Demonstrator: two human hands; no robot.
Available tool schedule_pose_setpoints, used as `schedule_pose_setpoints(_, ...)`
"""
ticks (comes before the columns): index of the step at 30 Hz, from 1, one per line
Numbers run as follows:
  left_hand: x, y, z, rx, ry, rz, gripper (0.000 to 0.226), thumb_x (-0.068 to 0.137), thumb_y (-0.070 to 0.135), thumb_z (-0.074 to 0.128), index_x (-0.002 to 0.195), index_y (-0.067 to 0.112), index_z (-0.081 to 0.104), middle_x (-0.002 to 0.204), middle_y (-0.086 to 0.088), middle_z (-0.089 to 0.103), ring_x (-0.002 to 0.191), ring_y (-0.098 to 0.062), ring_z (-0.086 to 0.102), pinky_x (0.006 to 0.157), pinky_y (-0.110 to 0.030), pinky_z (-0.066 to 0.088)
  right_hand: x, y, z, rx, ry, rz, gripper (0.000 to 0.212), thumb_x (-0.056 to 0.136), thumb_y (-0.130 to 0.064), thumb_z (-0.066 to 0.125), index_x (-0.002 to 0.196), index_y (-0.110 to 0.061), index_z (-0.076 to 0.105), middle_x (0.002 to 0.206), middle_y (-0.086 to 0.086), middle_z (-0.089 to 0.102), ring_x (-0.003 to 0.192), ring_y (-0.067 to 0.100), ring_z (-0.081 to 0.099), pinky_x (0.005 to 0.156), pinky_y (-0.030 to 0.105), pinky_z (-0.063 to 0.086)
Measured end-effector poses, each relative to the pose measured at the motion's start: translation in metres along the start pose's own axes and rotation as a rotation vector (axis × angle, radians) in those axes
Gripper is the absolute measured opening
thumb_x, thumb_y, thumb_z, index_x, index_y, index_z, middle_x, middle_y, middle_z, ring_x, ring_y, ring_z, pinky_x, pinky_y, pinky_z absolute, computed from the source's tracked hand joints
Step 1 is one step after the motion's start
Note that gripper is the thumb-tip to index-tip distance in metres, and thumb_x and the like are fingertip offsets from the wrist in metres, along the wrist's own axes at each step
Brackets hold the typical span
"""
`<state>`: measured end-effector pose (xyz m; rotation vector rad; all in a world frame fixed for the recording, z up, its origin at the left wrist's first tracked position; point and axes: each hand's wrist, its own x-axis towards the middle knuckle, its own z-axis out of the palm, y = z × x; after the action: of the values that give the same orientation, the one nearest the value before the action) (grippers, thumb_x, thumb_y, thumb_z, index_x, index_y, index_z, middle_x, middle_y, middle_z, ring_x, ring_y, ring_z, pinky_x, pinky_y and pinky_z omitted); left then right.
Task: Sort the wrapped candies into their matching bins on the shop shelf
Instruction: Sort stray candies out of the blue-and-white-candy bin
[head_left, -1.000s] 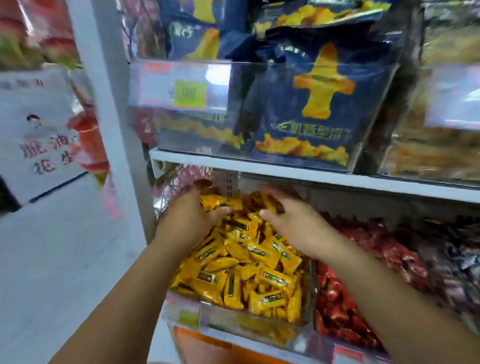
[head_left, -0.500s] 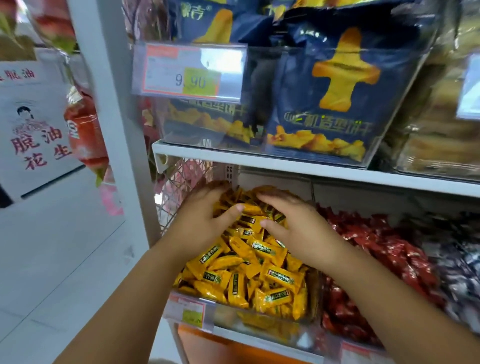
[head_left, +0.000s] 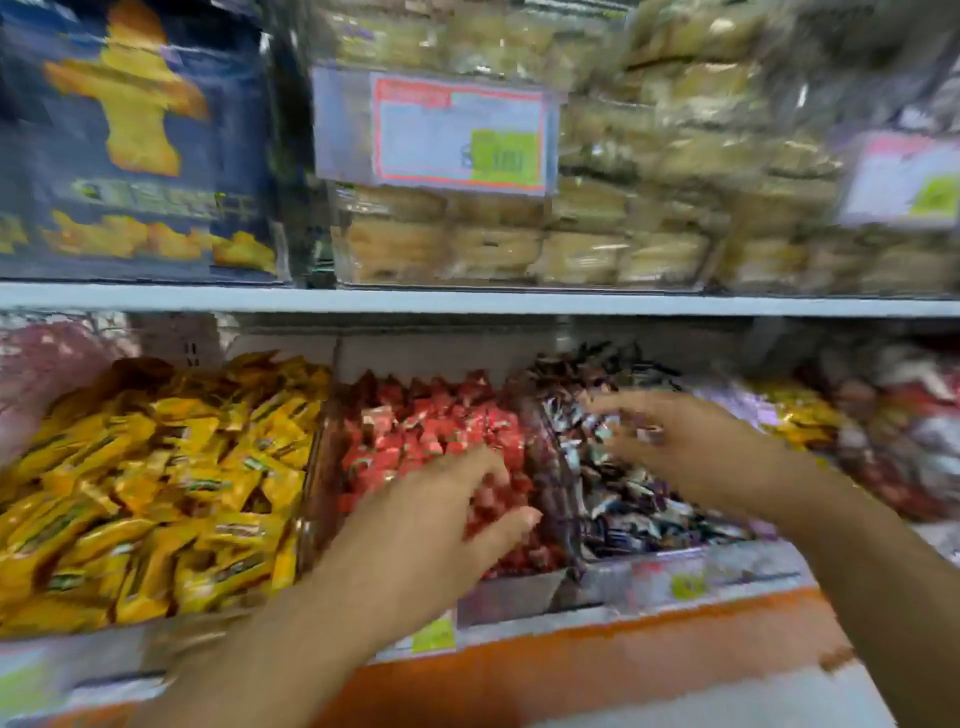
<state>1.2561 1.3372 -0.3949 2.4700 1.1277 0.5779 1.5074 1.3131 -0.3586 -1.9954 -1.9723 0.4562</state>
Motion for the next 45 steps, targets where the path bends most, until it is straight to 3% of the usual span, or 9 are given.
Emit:
schedule_pose_setpoints(5, 0.024, 0.026, 0.045, 0.112, -0.187, -0.064, 0.053, 0.074, 0.085, 0.036, 0.096, 0.037, 0.037, 0.085, 0.013, 0.063, 0.07, -0.004, 0.058, 0.066, -0.031, 0.052, -0.019, 0.054, -0.003, -0.059, -0.224, 0.164, 0.03, 0.087, -0.049, 0.064, 0.116, -0.049, 0.056, 0.106, -0.016, 0.066, 0.093, 0.003, 0.063, 0.083, 0.025, 0.051)
schedule_pose_setpoints(16, 0.054, 0.017, 0.068, -0.151, -0.235, -0.124, 0.04, 0.073, 0.063, 0.063, 0.084, 0.029, 0.046, 0.07, 0.004, 0.06, 0.06, -0.008, 0.056, 0.057, -0.034, 0.045, 0.032, 0.042, 0.061, -0.134, -0.51, 0.085, 0.113, 0.076, -0.05, 0.075, 0.141, -0.057, -0.018, 0.153, 0.009, 0.014, 0.132, 0.037, 0.038, 0.103, 0.047, 0.042)
schedule_pose_setpoints(23, 0.051, 0.016, 0.068, -0.195, -0.238, -0.118, 0.04, 0.077, 0.062, 0.063, 0.082, 0.028, 0.042, 0.07, 0.009, 0.058, 0.055, -0.008, 0.052, 0.054, -0.032, 0.043, 0.036, 0.055, 0.066, 0.166, -0.288, 0.107, 0.066, 0.085, -0.013, 0.072, 0.129, -0.043, 0.033, 0.119, -0.002, 0.051, 0.07, 0.023, 0.062, 0.06, 0.035, 0.051)
schedule_pose_setpoints(26, 0.049, 0.018, 0.065, -0.216, -0.245, -0.117, 0.041, 0.08, 0.06, 0.062, 0.081, 0.026, 0.04, 0.07, 0.017, 0.056, 0.053, -0.005, 0.047, 0.05, -0.022, 0.034, 0.037, 0.059, 0.06, 0.412, -0.101, 0.159, 0.029, 0.089, -0.016, 0.067, 0.105, -0.035, 0.051, 0.062, 0.0, 0.053, 0.037, 0.011, 0.034, 0.04, 0.022, 0.03)
schedule_pose_setpoints(29, 0.049, 0.02, 0.064, -0.238, -0.253, -0.119, 0.04, 0.081, 0.058, 0.063, 0.082, 0.026, 0.04, 0.066, 0.02, 0.055, 0.051, -0.004, 0.046, 0.049, -0.019, 0.033, 0.041, 0.058, 0.048, 0.536, 0.129, 0.203, 0.025, 0.087, -0.023, 0.07, 0.104, -0.033, 0.055, 0.068, 0.004, 0.053, 0.035, 0.006, 0.03, 0.035, 0.018, 0.027)
schedule_pose_setpoints(32, 0.048, 0.02, 0.063, -0.272, -0.277, -0.129, 0.04, 0.082, 0.056, 0.064, 0.083, 0.023, 0.04, 0.06, 0.02, 0.055, 0.047, -0.003, 0.044, 0.048, -0.018, 0.032, 0.044, 0.059, 0.027, 0.539, 0.265, 0.213, 0.043, 0.084, -0.035, 0.073, 0.12, -0.035, 0.051, 0.103, -0.01, 0.057, 0.076, -0.003, 0.062, 0.056, 0.015, 0.043)
schedule_pose_setpoints(35, 0.048, 0.02, 0.062, -0.299, -0.297, -0.136, 0.041, 0.082, 0.057, 0.063, 0.084, 0.024, 0.04, 0.063, 0.02, 0.057, 0.048, -0.003, 0.045, 0.05, -0.02, 0.035, 0.038, 0.061, 0.0, 0.383, 0.021, 0.22, 0.071, 0.075, -0.053, 0.074, 0.137, -0.053, 0.038, 0.154, -0.011, 0.023, 0.137, 0.018, 0.035, 0.095, 0.027, 0.032)
schedule_pose_setpoints(42, 0.048, 0.02, 0.057, -0.284, -0.334, -0.132, 0.041, 0.078, 0.06, 0.062, 0.085, 0.027, 0.04, 0.082, 0.027, 0.06, 0.061, -0.001, 0.052, 0.059, -0.023, 0.044, 0.008, 0.033, 0.004, -0.068, -0.167, -0.009, 0.018, 0.092, -0.038, 0.061, 0.109, -0.039, 0.066, 0.109, -0.022, 0.062, 0.099, -0.005, 0.058, 0.075, 0.008, 0.041)
schedule_pose_setpoints(45, 0.048, 0.02, 0.059, -0.294, -0.323, -0.128, 0.041, 0.078, 0.058, 0.065, 0.085, 0.025, 0.04, 0.079, 0.024, 0.061, 0.058, -0.002, 0.052, 0.055, -0.02, 0.042, 0.012, 0.034, 0.028, -0.133, -0.482, 0.074, 0.058, 0.089, -0.049, 0.062, 0.141, -0.033, 0.042, 0.139, -0.012, 0.05, 0.117, 0.006, 0.051, 0.085, 0.017, 0.04)
